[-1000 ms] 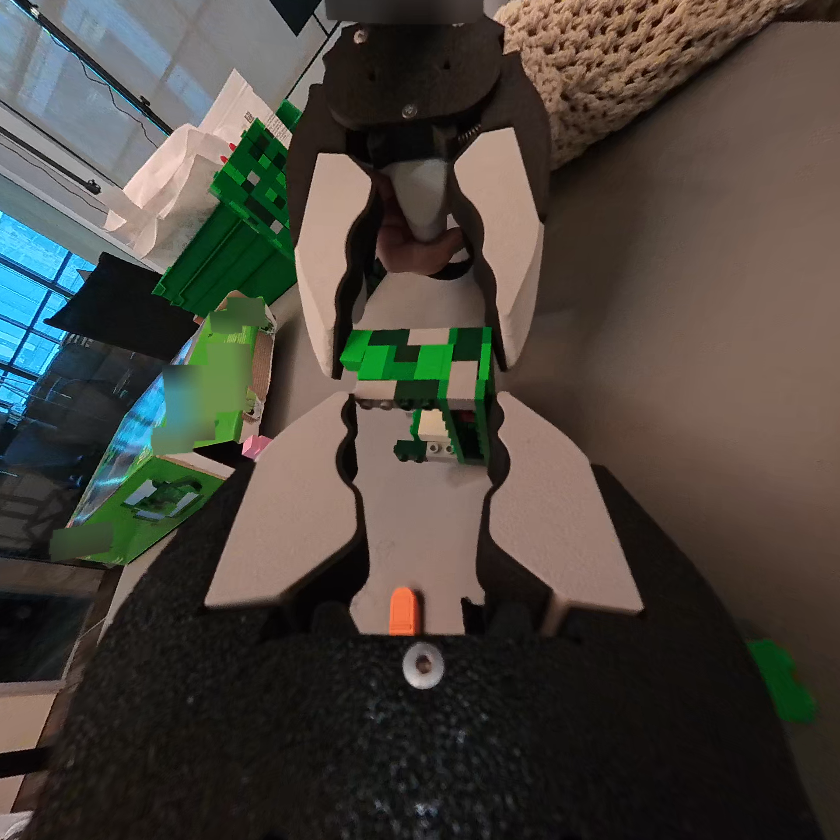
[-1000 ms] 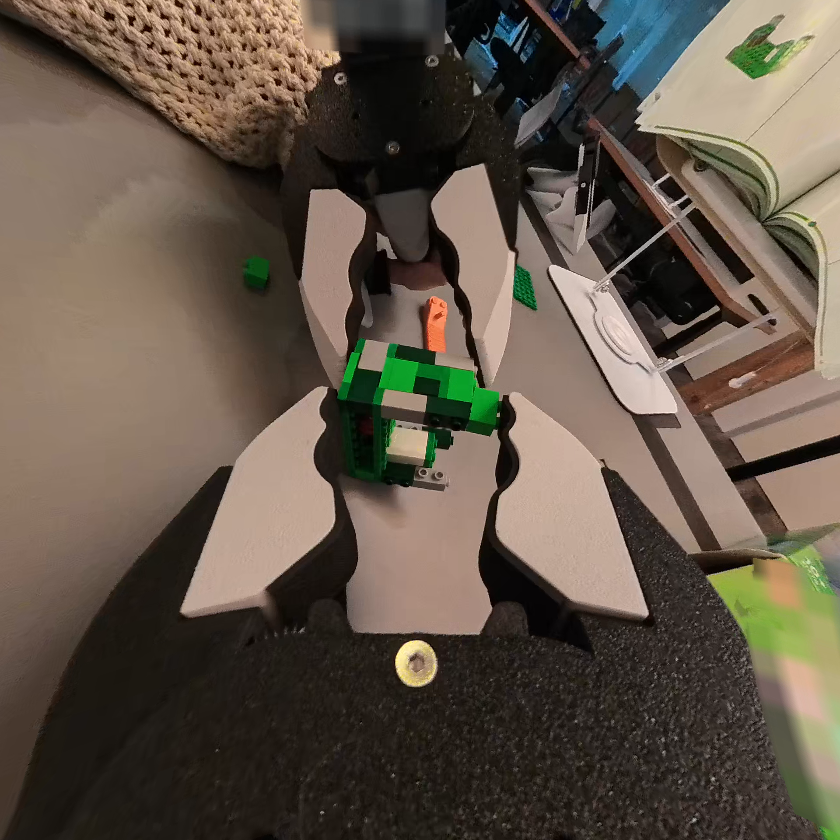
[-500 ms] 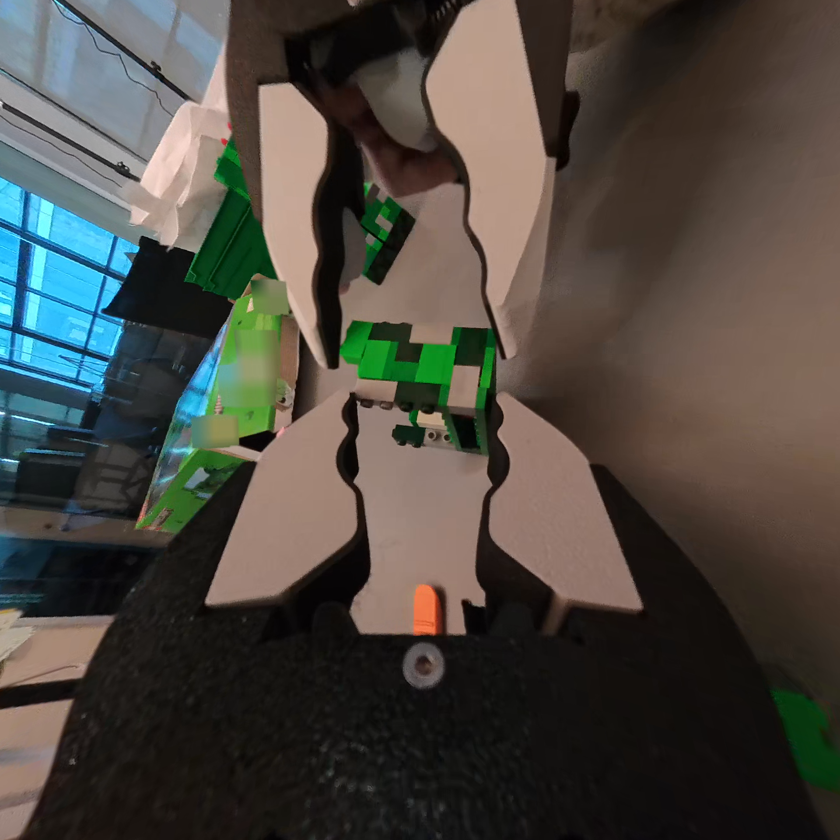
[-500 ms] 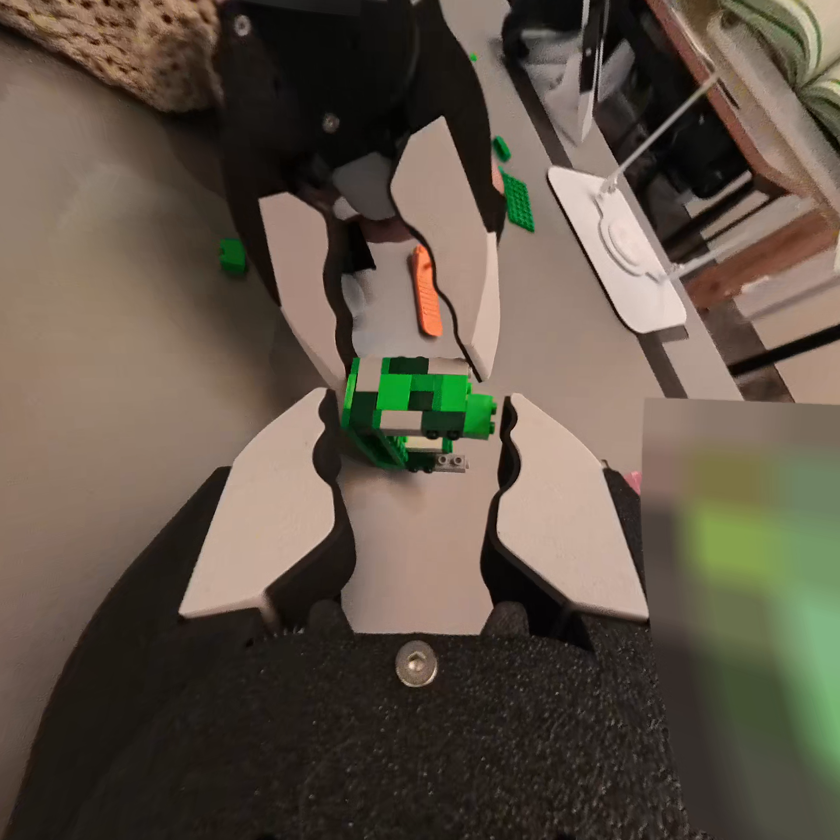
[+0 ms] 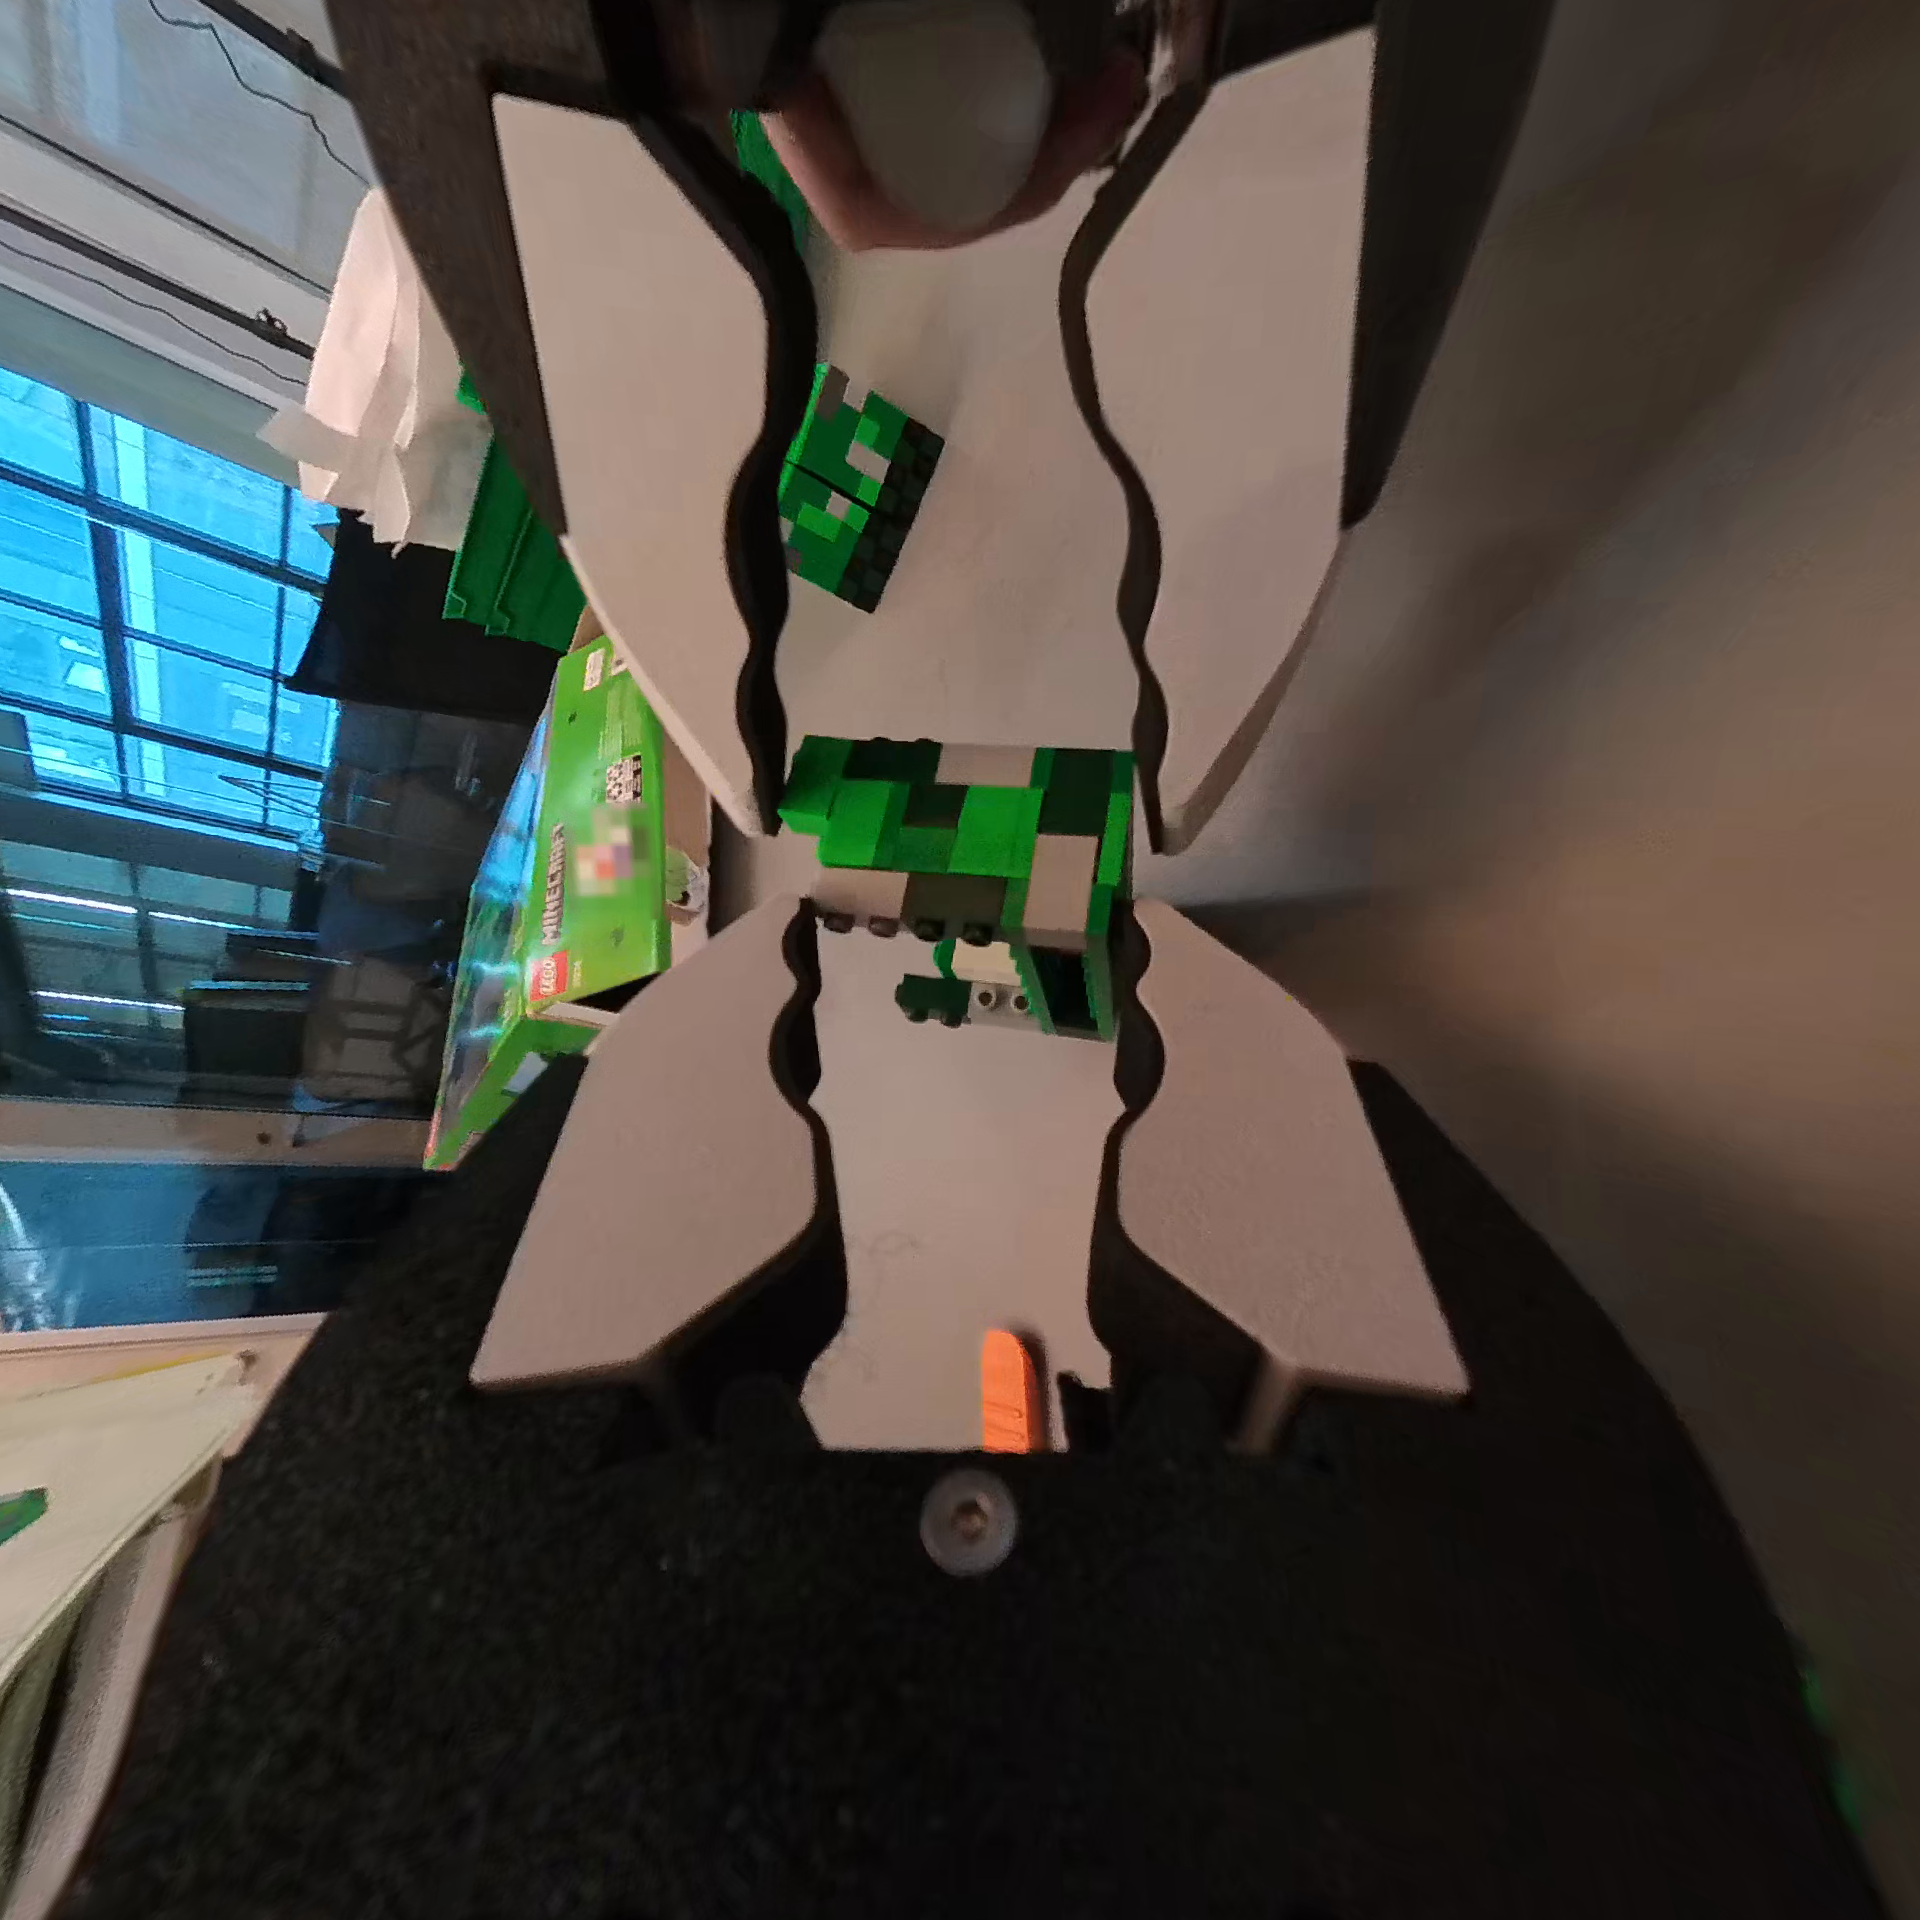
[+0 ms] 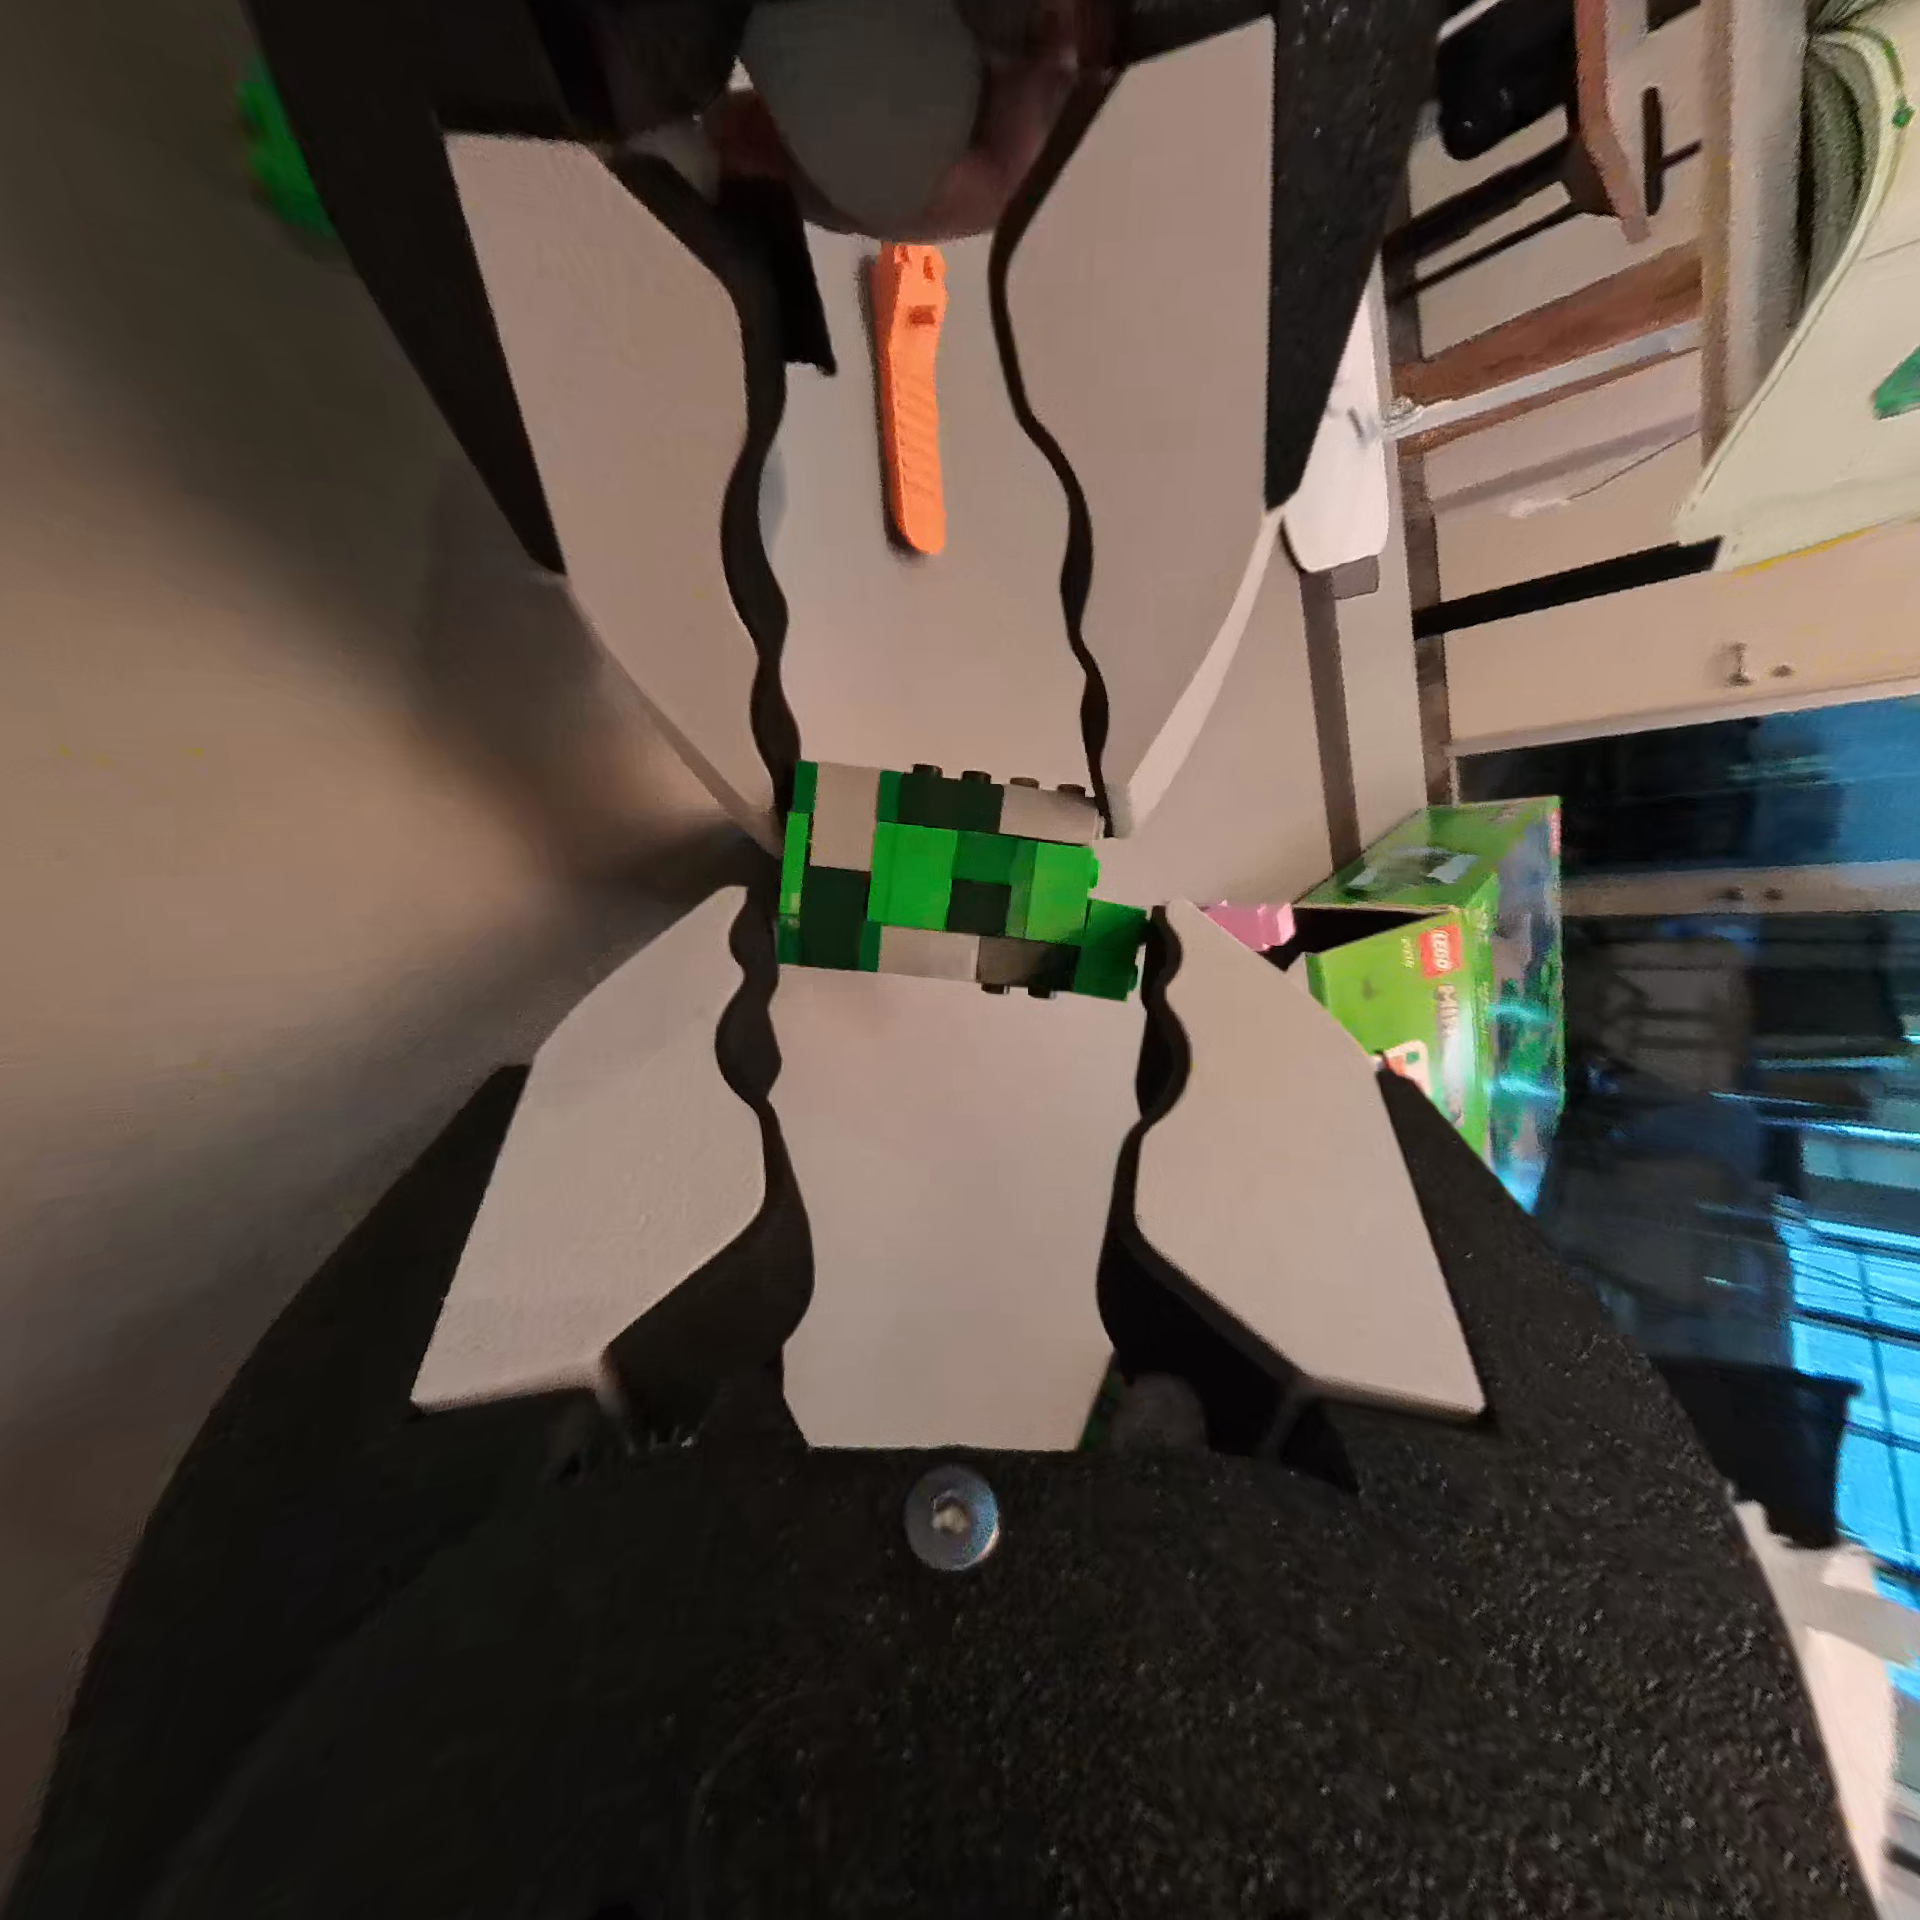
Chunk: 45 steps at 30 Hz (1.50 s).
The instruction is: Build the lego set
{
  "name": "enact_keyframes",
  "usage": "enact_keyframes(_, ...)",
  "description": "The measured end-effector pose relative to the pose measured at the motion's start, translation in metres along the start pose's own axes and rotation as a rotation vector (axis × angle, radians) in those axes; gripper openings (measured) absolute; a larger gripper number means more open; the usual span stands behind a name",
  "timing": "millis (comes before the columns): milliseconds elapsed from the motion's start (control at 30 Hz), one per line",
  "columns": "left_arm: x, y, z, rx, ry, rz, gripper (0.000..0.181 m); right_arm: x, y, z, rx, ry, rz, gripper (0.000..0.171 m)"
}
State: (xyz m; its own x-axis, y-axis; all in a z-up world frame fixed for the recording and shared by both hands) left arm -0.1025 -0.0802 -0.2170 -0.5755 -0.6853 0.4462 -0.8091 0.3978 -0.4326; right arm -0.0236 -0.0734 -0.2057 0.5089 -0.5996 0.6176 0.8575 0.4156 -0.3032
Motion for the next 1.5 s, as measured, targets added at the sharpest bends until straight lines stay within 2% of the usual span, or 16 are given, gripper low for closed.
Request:
enact_keyframes(367, -0.0001, -0.0033, 0.0019, -0.039, -0.019, 0.008, 0.054, 0.0015, 0.0025, -0.001, 0.061, 0.01, 0.0, 0.066)
enact_keyframes(667, -0.0007, -0.002, 0.0002, -0.013, -0.015, 0.007, 0.054, 0.0017, 0.0022, 0.0011, -0.004, -0.013, 0.042, 0.067)
enact_keyframes(767, -0.001, -0.0009, 0.0013, -0.053, -0.032, -0.004, 0.054, -0.0014, 0.0034, 0.0023, -0.011, 0.005, 0.027, 0.075)
enact_keyframes(900, -0.0012, -0.0012, 0.0013, -0.047, -0.032, -0.004, 0.054, -0.0011, 0.004, 0.0, 0.0, -0.01, 0.024, 0.068)
enact_keyframes(1500, -0.0014, -0.0009, 0.0013, -0.053, -0.037, -0.003, 0.054, -0.0009, 0.0053, 0.0005, 0.01, -0.019, 0.032, 0.066)
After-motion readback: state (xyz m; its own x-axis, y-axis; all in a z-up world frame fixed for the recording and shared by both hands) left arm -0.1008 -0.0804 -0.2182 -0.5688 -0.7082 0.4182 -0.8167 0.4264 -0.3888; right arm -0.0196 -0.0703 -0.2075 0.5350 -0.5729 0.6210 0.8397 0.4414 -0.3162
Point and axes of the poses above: each gripper's, where its closed fingertips meet, x back along the fingers, y out of its underside, z = x × y across the jaws, the point moved 6 cm from there along x, back along the fingers, and after that the axes turned 6 degrees about -z, right-handed, at the moved point
